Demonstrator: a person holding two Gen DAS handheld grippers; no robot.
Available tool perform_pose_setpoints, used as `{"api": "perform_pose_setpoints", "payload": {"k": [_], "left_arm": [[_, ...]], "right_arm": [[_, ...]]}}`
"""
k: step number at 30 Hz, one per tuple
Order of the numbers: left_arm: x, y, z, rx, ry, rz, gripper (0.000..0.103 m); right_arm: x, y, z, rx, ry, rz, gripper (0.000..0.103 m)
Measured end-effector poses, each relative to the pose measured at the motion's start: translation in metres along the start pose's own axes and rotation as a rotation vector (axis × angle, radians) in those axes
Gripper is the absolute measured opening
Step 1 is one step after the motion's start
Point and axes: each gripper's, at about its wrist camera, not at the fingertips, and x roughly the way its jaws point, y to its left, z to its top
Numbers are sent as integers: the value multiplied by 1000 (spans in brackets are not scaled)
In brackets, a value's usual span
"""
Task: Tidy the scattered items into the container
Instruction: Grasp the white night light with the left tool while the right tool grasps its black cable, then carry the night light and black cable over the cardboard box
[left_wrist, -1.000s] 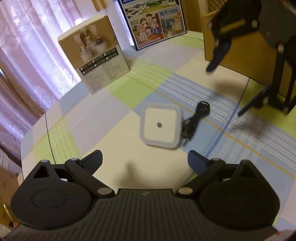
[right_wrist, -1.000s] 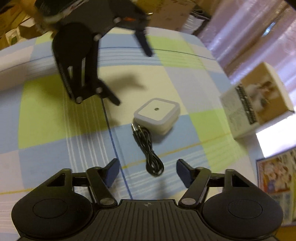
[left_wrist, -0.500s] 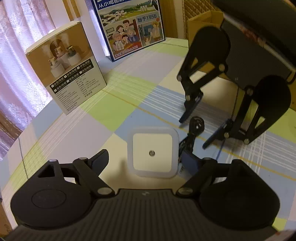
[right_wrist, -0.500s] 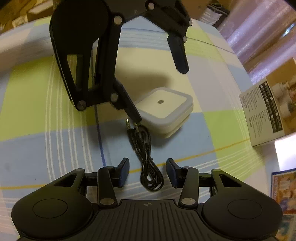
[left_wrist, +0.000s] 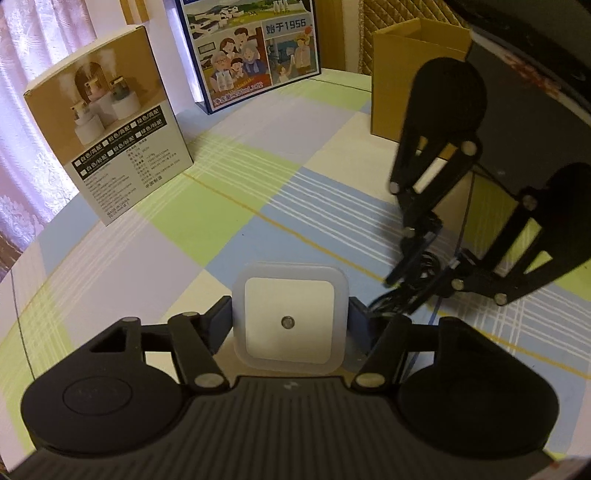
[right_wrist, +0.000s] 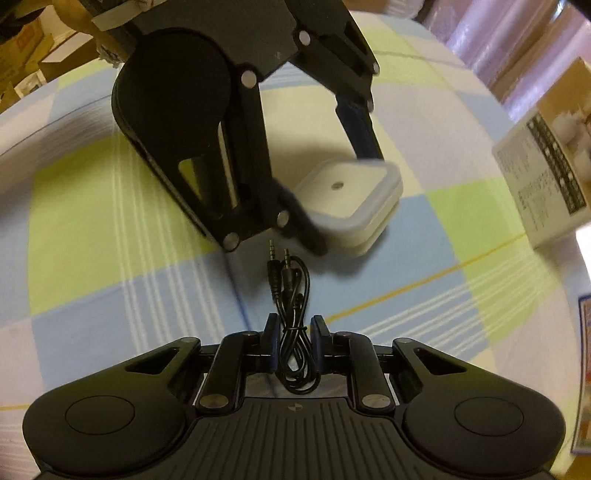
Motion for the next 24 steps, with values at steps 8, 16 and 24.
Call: {"api": "perform_pose_setpoints", "payload": {"k": [8,16,24], "left_arm": [[-23,-16,-16,-115,44,46,61],[-62,-58,-41,-228,65,47,61],[-110,-105,-53,-354,76,79,61]], "right_arm": [[-15,9,-11,181,34,-5,11],[-48,50,-33,293,19,-32,10],[-103,104,-61,456,-74,-62,10]]}}
